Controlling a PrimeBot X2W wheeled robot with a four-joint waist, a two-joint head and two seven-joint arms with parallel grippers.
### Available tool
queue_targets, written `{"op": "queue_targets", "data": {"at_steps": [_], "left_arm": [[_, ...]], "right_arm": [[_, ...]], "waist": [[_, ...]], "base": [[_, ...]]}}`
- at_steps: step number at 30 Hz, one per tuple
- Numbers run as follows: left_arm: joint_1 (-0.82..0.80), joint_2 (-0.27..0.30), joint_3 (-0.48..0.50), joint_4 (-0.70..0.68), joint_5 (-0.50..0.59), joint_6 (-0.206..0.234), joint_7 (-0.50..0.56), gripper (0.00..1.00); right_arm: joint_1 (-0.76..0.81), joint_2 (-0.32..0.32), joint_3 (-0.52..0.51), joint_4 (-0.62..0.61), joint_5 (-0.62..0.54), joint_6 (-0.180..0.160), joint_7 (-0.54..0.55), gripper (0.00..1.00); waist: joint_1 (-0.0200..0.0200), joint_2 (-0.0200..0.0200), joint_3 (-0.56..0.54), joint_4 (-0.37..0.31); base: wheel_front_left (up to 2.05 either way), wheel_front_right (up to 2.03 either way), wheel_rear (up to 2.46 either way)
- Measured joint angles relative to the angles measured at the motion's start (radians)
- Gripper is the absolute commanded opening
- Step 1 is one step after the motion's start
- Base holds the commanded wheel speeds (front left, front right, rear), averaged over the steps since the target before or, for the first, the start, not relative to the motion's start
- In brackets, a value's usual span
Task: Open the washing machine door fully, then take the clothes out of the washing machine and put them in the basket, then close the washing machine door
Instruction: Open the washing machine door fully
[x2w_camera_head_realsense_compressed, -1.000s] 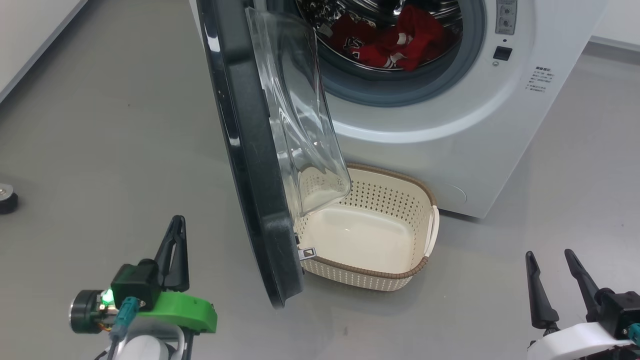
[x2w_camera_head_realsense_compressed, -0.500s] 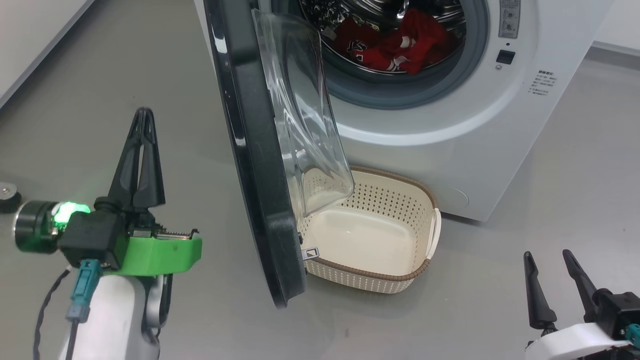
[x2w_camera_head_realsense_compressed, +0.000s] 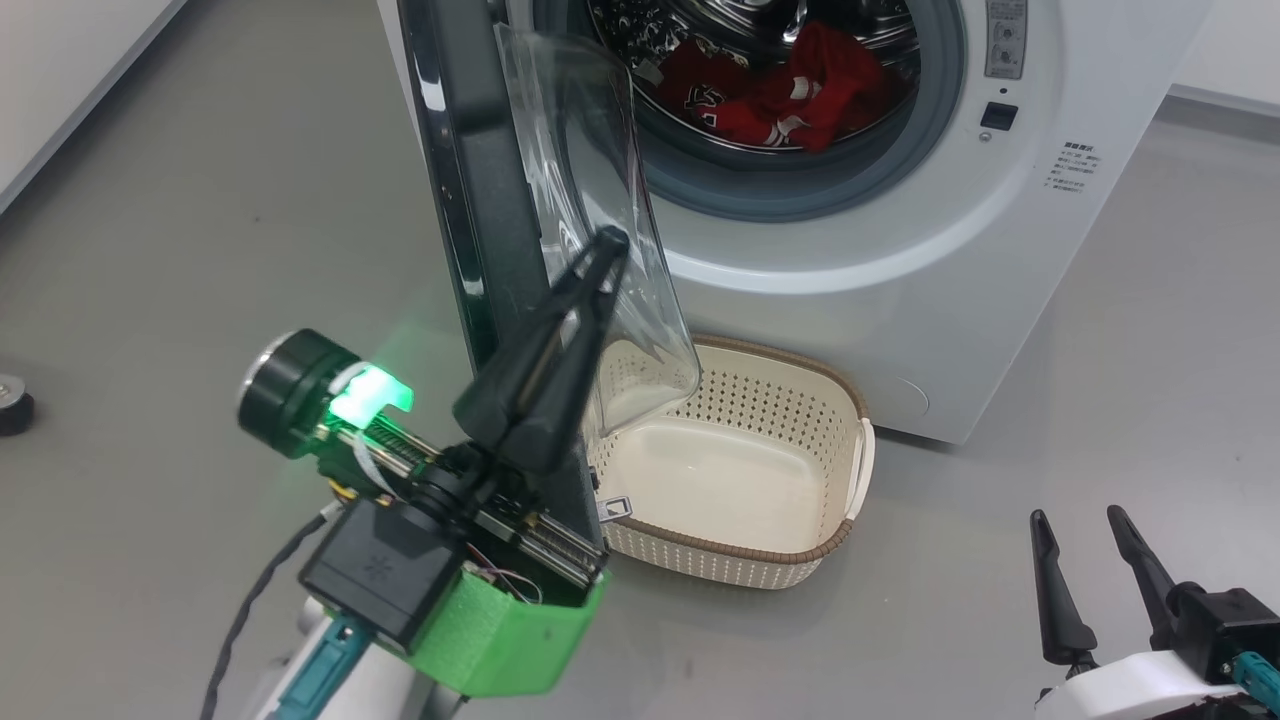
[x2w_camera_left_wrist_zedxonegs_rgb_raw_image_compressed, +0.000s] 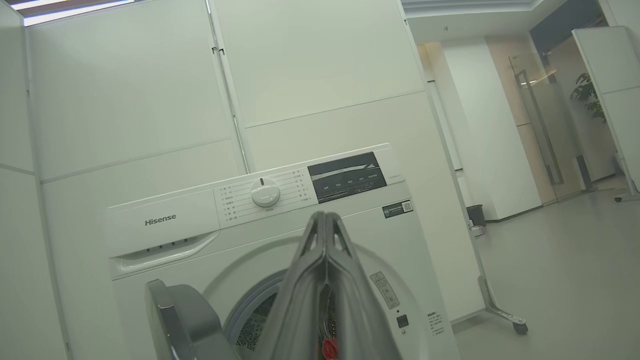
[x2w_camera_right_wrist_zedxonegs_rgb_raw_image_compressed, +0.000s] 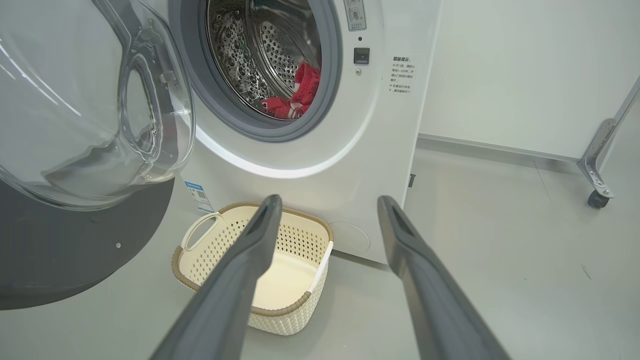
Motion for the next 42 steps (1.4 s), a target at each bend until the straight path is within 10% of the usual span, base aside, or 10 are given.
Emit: {"op": "queue_targets", "data": {"at_steps": [12,42], "left_arm": [[0.083,-0.006,-0.117,0.008,-0.089,-0.041,0.178,0.0],[0.186,-0.006,-0.033,0.11,-0.097,0.091,0.321,0.0]], "right_arm": [[0.0,0.005,0.008,0.006,0.0,0.0,0.0,1.0],[-0.003,0.001,0.013,0.009,0.0,0.001,0.0,1.0]], "waist": [[0.0,0.0,-0.001,0.0],[0.0,0.0,0.025,-0.007]], "base": [[0.0,0.0,0.0],[0.0,0.0,0.0]]}}
